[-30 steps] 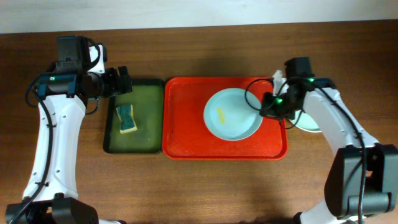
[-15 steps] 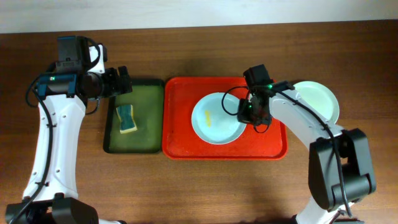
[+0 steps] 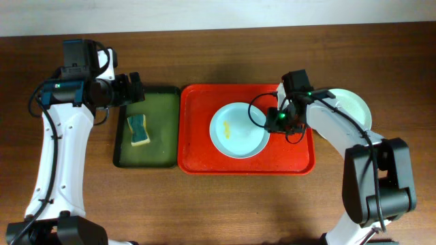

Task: Clean dirty plates on tray and stack at the side
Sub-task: 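Move the right gripper to grip the rim of the last light-blue plate, then grasp the sponge from the black tray with the left gripper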

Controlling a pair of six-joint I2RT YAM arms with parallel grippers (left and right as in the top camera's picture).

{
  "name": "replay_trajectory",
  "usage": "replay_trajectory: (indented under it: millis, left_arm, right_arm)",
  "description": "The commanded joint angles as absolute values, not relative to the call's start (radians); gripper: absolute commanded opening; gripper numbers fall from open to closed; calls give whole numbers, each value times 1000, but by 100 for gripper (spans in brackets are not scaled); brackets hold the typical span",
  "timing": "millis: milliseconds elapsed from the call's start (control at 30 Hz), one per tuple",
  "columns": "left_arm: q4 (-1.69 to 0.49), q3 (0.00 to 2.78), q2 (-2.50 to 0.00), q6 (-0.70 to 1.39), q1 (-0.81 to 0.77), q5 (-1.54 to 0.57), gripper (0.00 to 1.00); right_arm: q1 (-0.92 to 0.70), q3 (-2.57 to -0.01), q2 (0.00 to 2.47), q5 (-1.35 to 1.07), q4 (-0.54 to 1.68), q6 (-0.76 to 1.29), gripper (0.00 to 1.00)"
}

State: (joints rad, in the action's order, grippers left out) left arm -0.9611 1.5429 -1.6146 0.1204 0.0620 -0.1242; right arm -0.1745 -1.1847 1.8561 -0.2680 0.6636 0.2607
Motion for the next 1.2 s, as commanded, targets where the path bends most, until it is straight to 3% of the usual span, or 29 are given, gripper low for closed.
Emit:
replay_trajectory:
  millis: [0, 167, 200, 500, 633, 733, 800, 933, 1000, 1167]
  left_arm:
    - [-960, 1551, -1610, 118, 60, -131, 99]
    - [-960, 1551, -1610, 118, 60, -131, 99]
    - [-960, 1551, -1610, 118, 60, -131, 99]
    - [-953, 1551, -1610, 118, 60, -135, 99]
    - [-1223, 1550, -1613, 118, 59, -169, 99]
    - [-1206, 1550, -1613, 118, 59, -169, 99]
    - [-1200, 1540, -1618, 119, 59, -168, 34]
    - [-1122, 1422, -1620, 137, 59, -135, 30]
    - [-1040, 1359, -1621, 237, 59, -19, 32]
    - [-878, 1289, -1695, 258, 53, -19, 32]
  right_arm:
    - [-179, -1129, 1854, -273, 619, 259, 21]
    - [-179, -1100, 1854, -274, 571, 270, 11]
    - [-179, -1100, 1854, -286, 576, 274, 4]
    - [-176, -1100, 1854, -337, 621, 295, 4]
    - [-176, -1100, 1854, -337, 621, 295, 5]
    - [-176, -1100, 1854, -337, 621, 295, 5]
    - [-176, -1100, 1854, -337, 621, 295, 5]
    - [-176, -1100, 1854, -337, 621, 295, 5]
    - [-176, -1100, 1854, -337, 621, 295, 5]
    - [-176, -1100, 1854, -337, 620, 295, 5]
